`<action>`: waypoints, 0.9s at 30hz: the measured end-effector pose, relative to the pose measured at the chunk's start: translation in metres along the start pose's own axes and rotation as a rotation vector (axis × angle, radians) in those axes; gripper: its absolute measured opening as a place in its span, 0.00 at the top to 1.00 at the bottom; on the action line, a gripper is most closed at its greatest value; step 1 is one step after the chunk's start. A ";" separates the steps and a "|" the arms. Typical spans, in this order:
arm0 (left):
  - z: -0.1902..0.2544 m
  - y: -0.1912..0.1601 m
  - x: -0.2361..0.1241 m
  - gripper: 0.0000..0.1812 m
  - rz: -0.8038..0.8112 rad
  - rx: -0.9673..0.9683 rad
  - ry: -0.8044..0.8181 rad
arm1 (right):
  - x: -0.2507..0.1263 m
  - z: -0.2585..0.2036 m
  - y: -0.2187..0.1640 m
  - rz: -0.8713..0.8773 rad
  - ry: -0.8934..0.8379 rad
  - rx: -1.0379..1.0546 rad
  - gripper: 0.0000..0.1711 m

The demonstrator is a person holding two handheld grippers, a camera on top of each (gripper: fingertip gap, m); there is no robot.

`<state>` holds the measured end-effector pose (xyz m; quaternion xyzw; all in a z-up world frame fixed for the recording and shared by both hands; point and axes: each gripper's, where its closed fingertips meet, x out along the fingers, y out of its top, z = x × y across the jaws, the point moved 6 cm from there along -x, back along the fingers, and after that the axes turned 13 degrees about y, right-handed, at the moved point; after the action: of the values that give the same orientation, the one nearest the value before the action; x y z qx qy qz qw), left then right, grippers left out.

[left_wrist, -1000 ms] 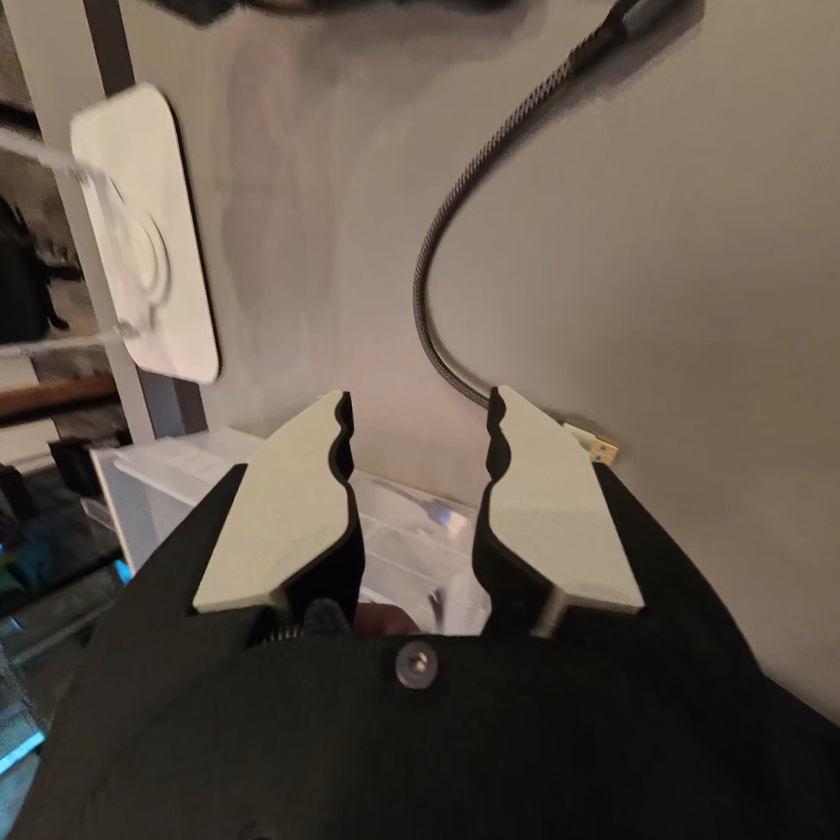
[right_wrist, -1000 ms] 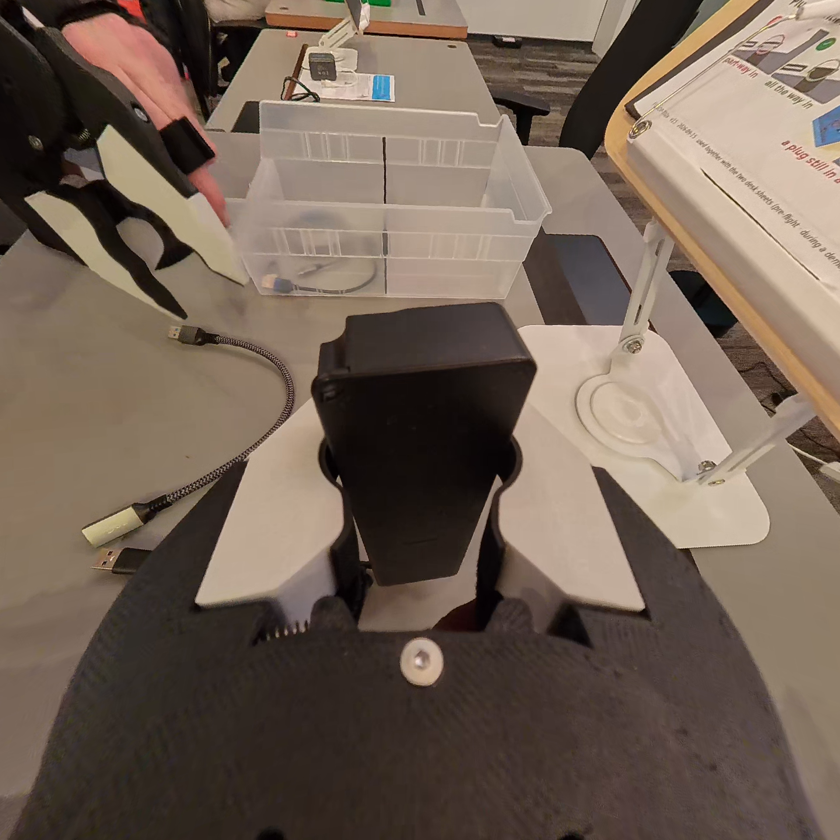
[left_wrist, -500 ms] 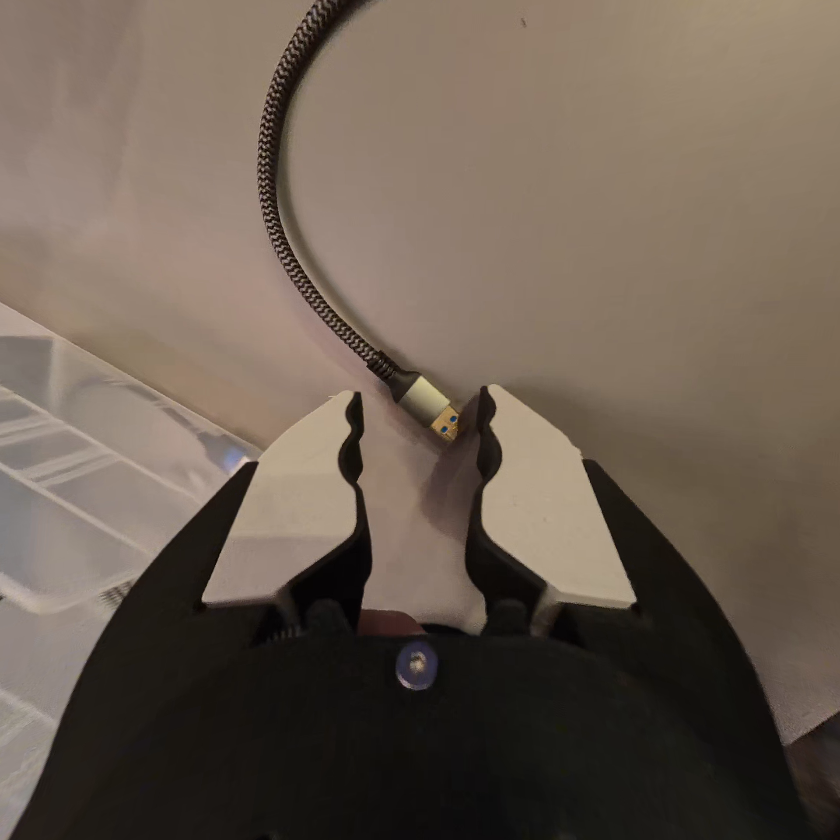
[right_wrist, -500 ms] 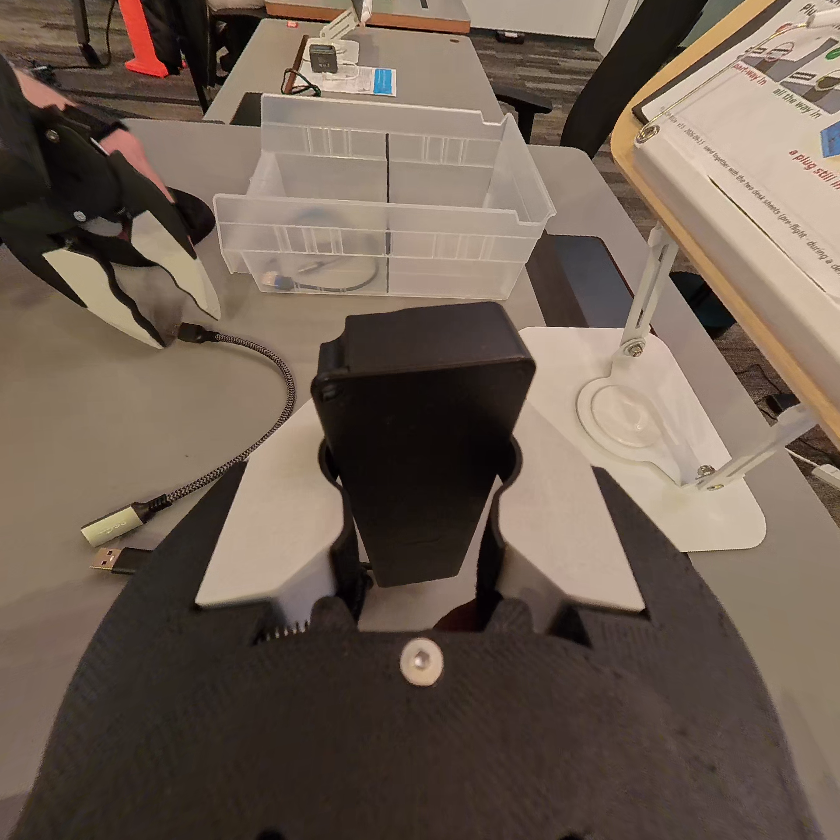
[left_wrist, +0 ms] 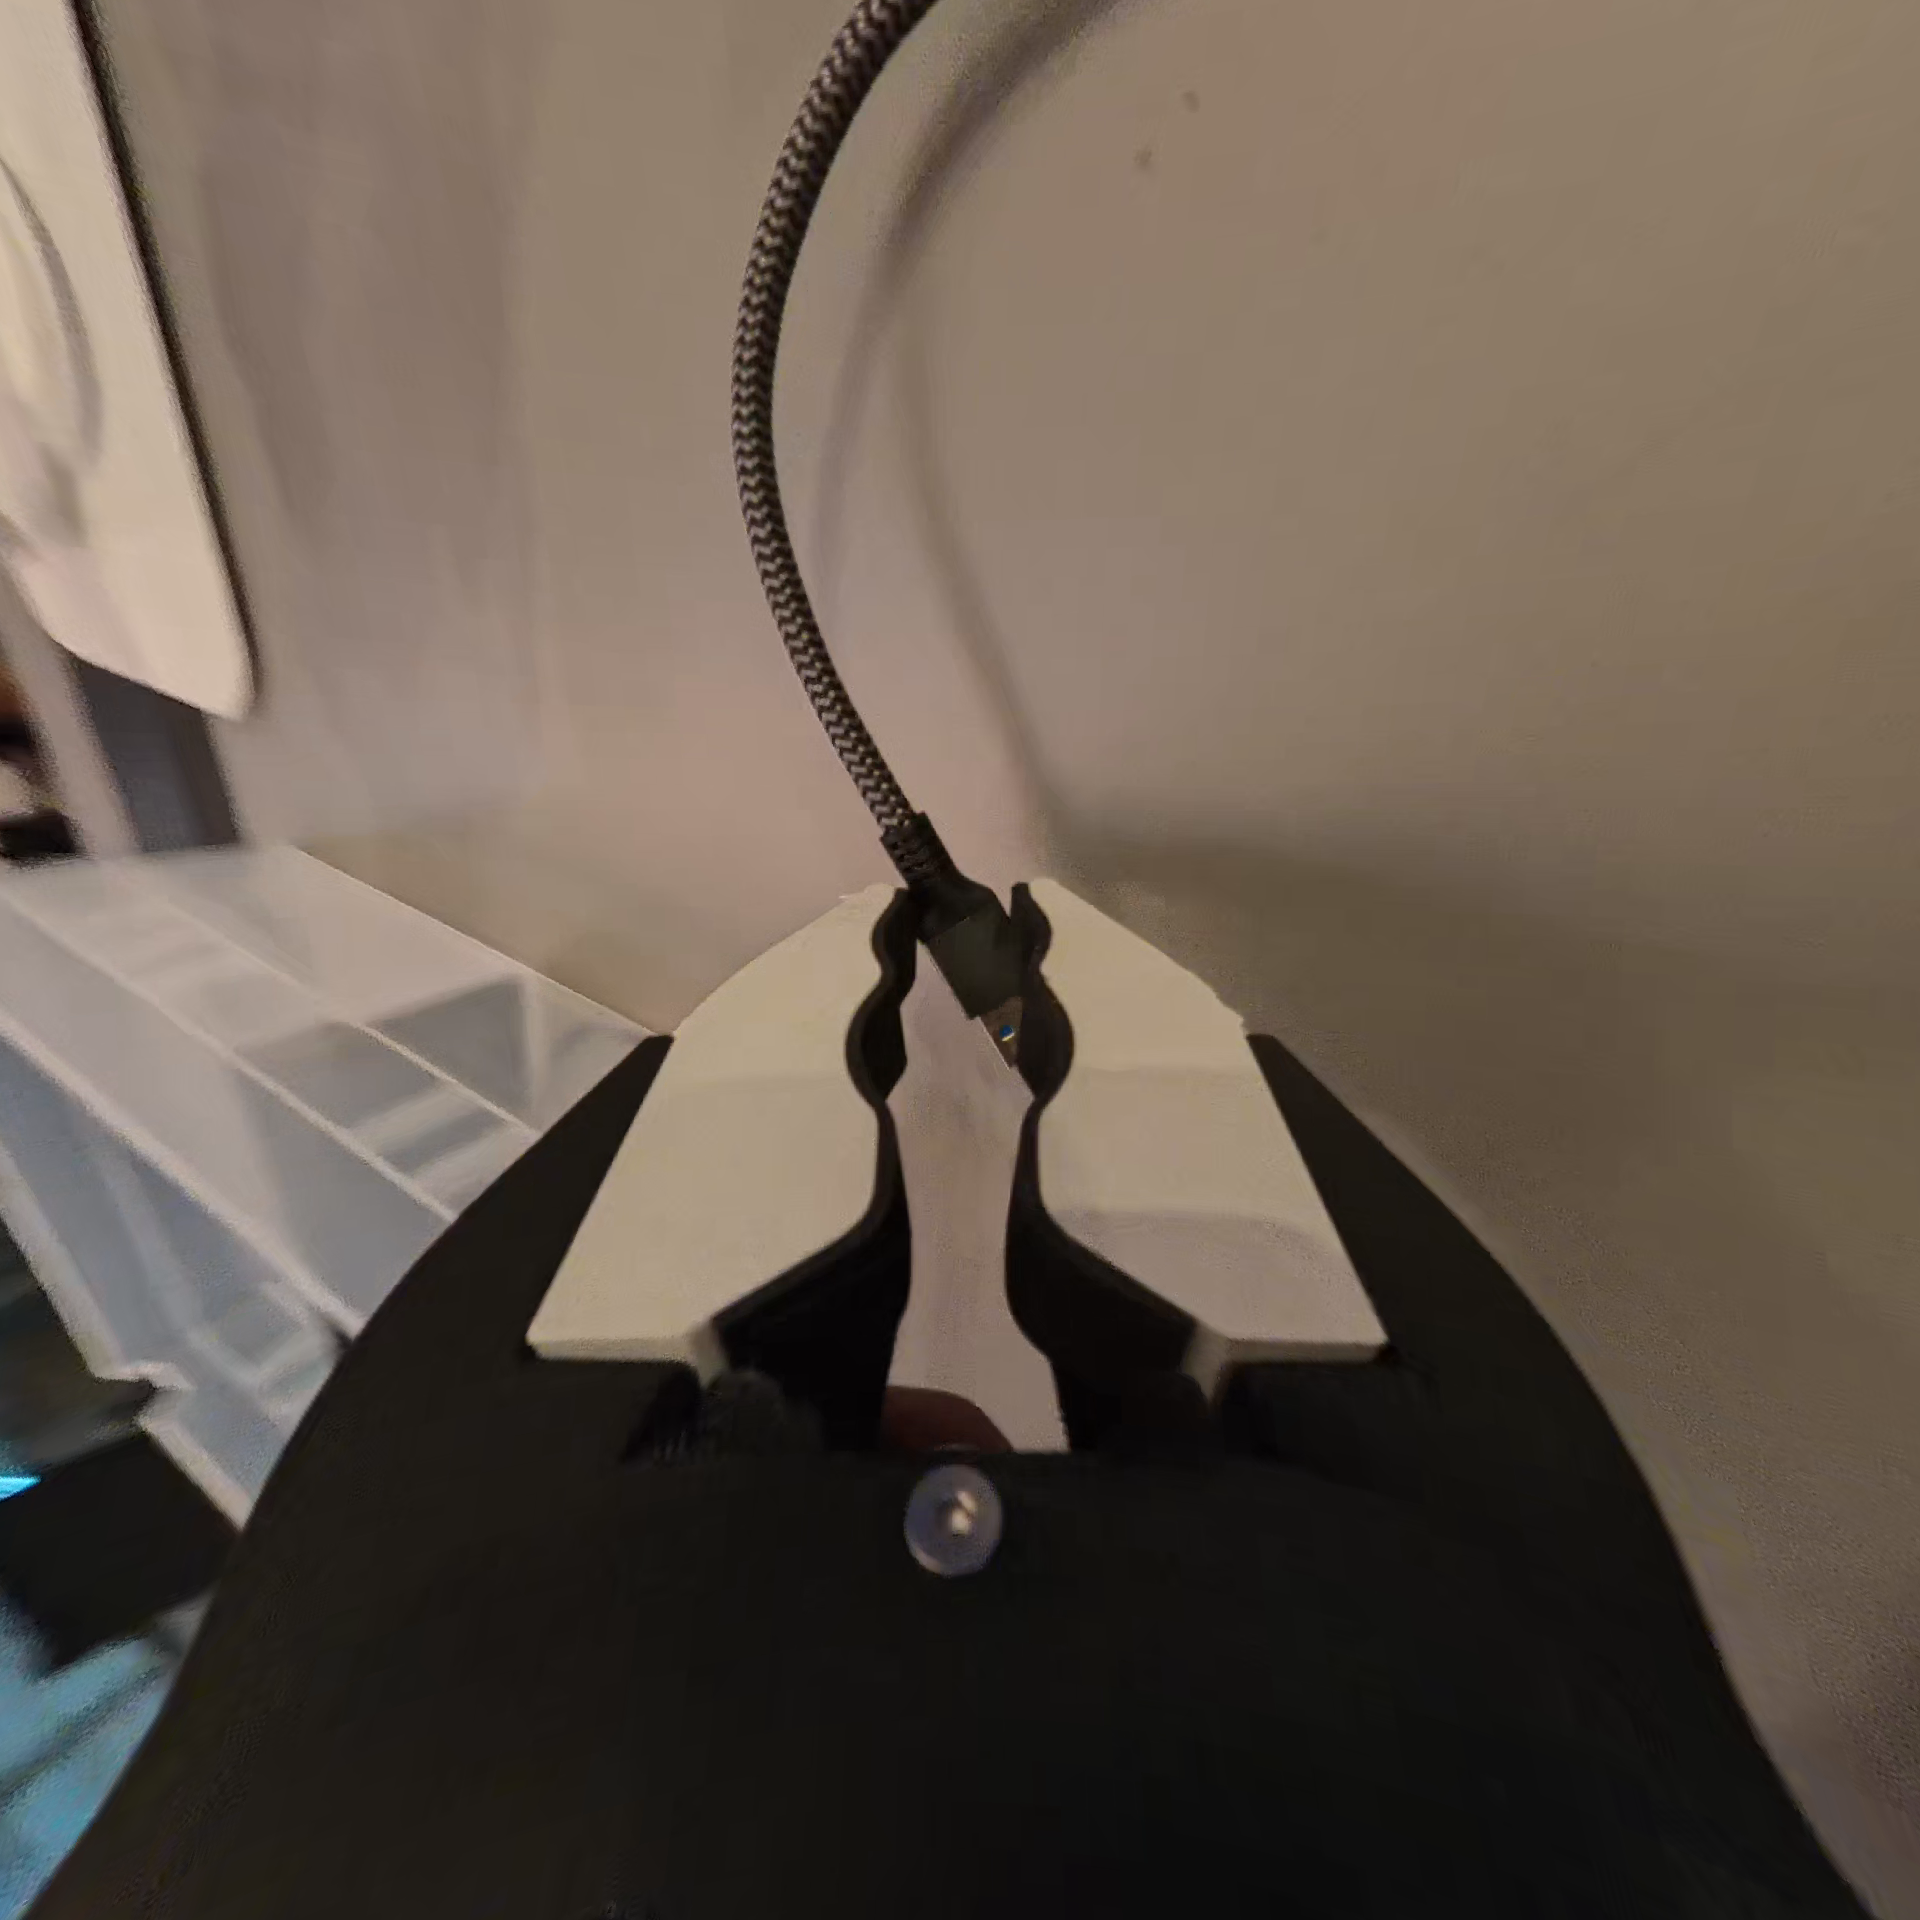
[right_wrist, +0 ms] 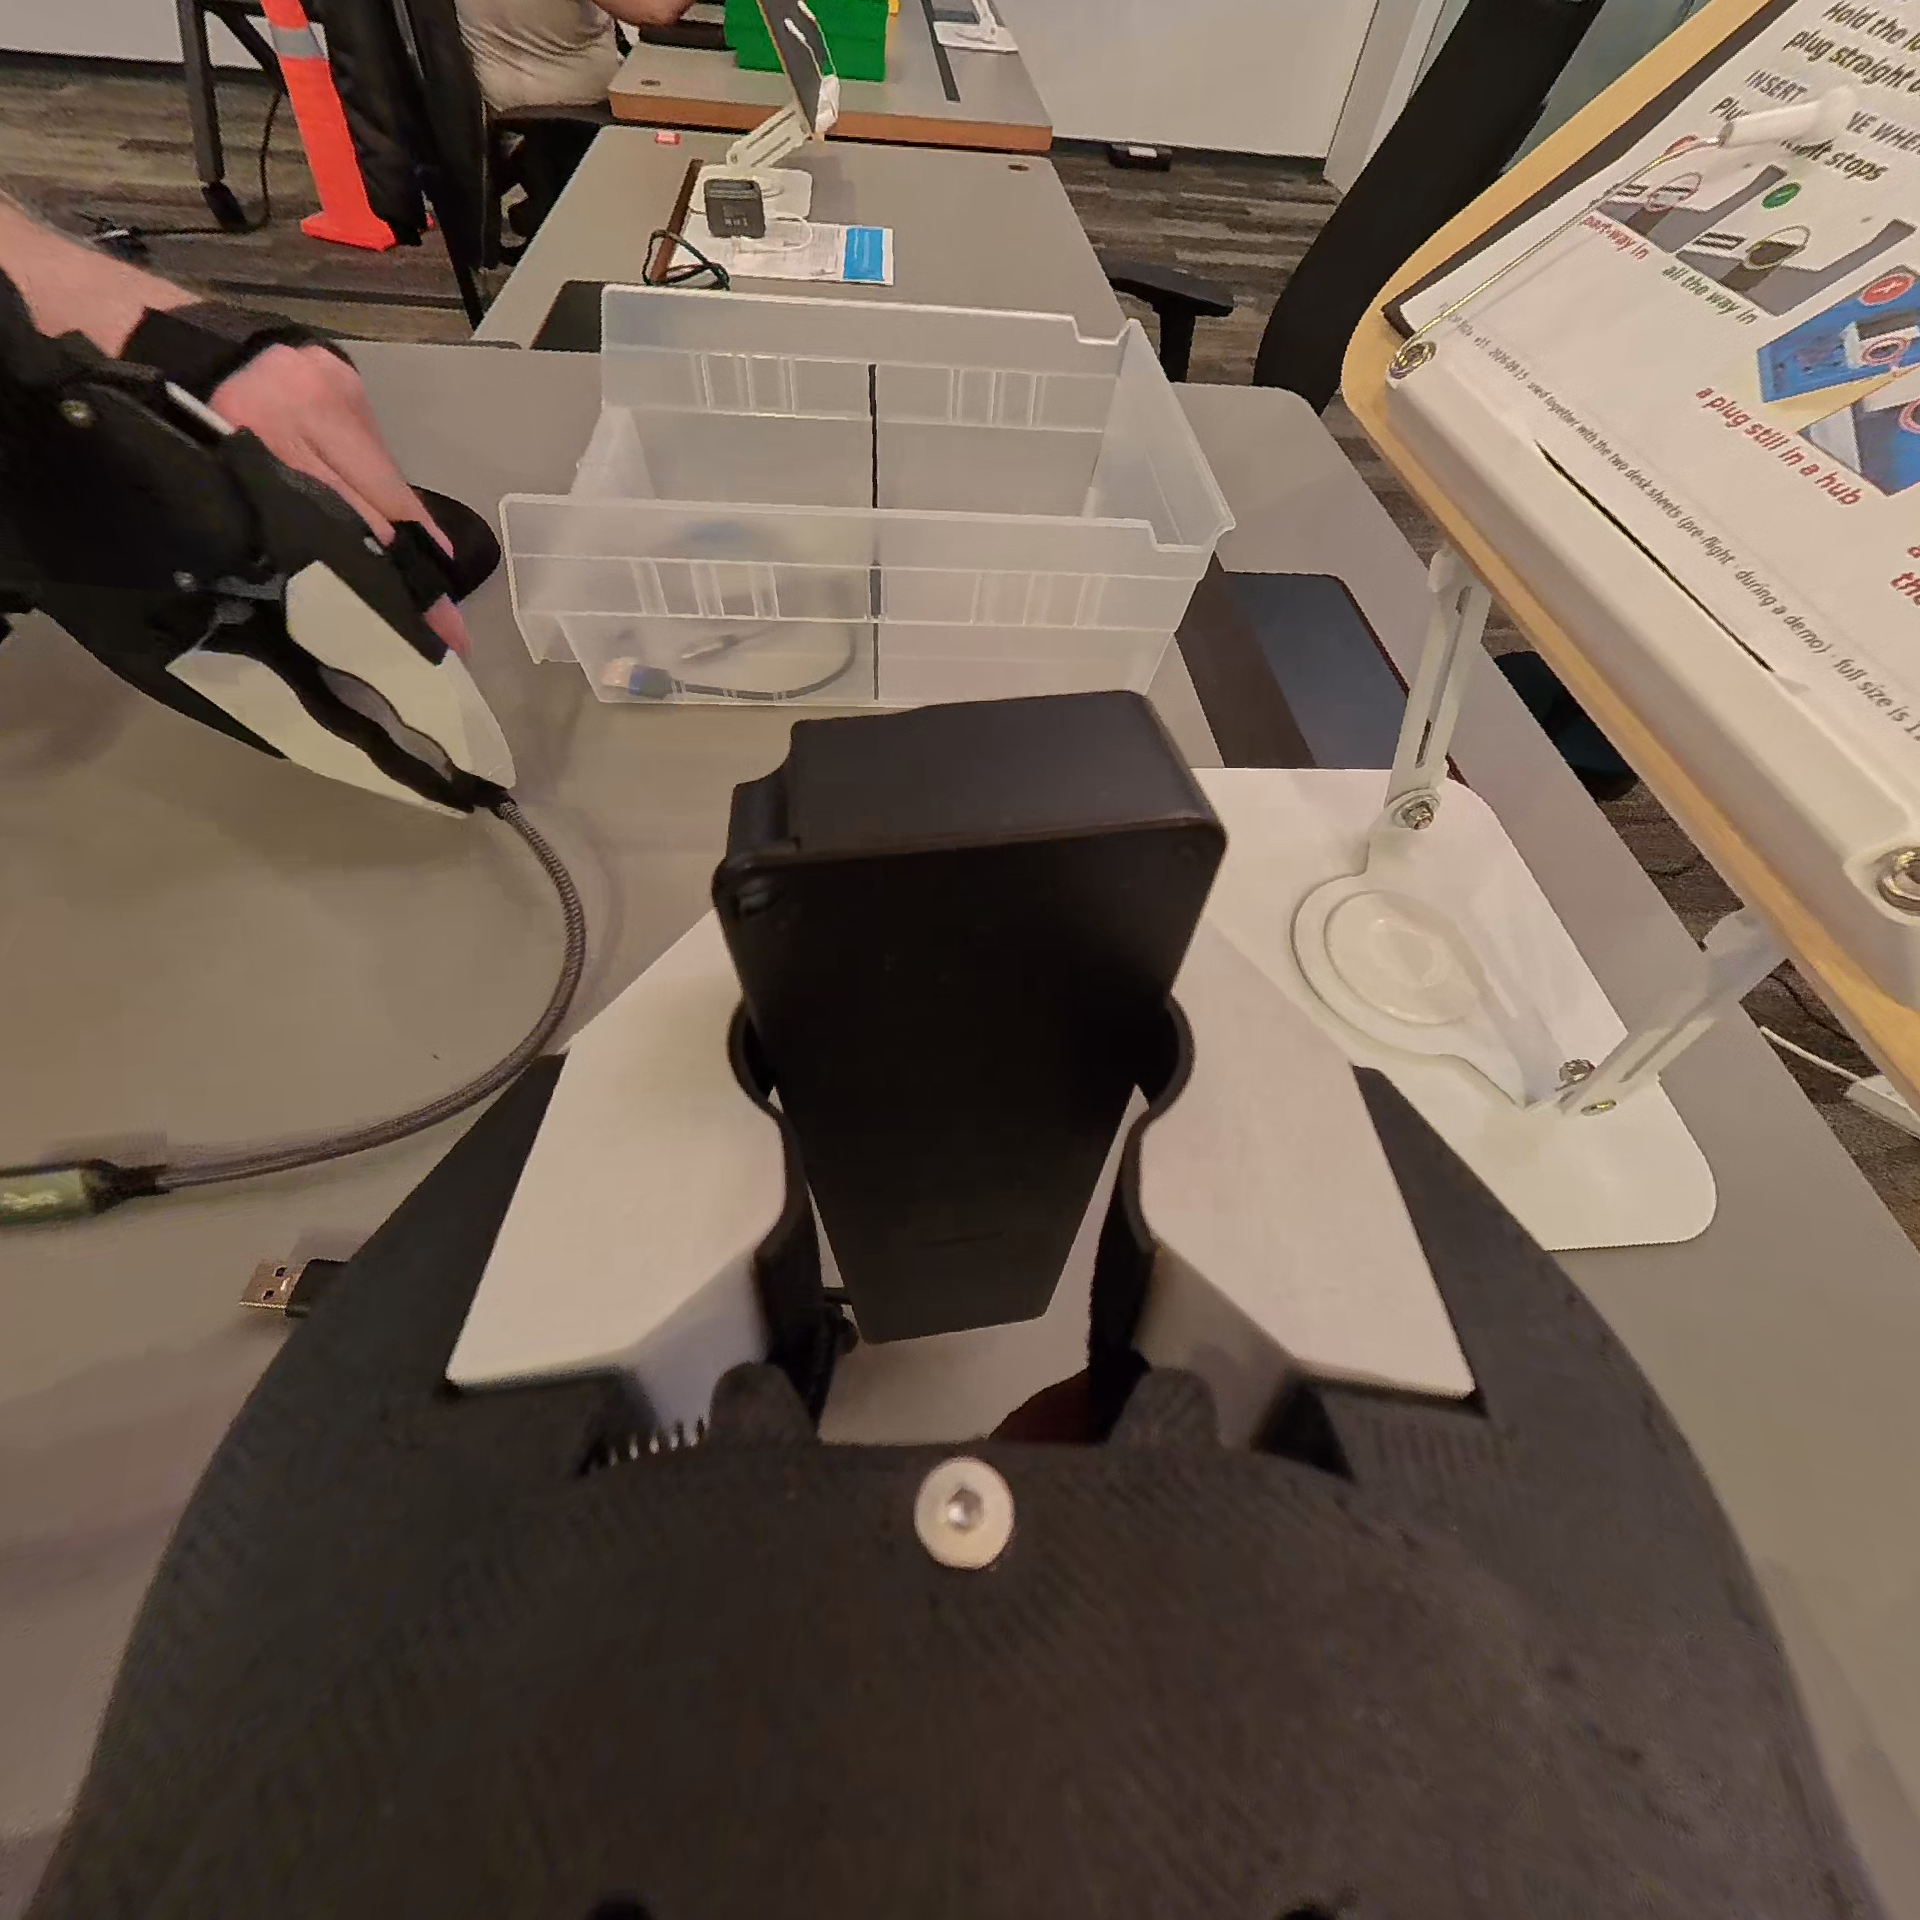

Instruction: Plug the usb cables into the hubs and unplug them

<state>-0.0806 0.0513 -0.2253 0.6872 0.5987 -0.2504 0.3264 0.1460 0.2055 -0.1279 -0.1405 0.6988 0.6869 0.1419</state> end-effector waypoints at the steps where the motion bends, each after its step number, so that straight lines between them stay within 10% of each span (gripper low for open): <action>1: -0.004 0.005 0.000 0.90 0.006 0.070 0.033 | 0.000 0.000 0.000 0.000 0.000 0.000 0.63; 14: -0.035 0.061 0.048 0.91 0.322 1.132 0.193 | -0.005 0.002 -0.003 0.010 -0.004 0.008 0.63; 20: -0.021 0.079 0.054 0.87 0.379 1.080 0.188 | -0.006 0.003 -0.005 0.012 -0.002 0.012 0.63; 27: -0.053 0.070 0.035 0.73 0.181 0.449 0.217 | -0.010 0.004 -0.004 0.024 -0.011 0.013 0.63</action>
<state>-0.0085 0.1095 -0.2054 0.8161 0.4956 -0.2716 0.1208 0.1572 0.2091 -0.1280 -0.1272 0.7040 0.6848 0.1384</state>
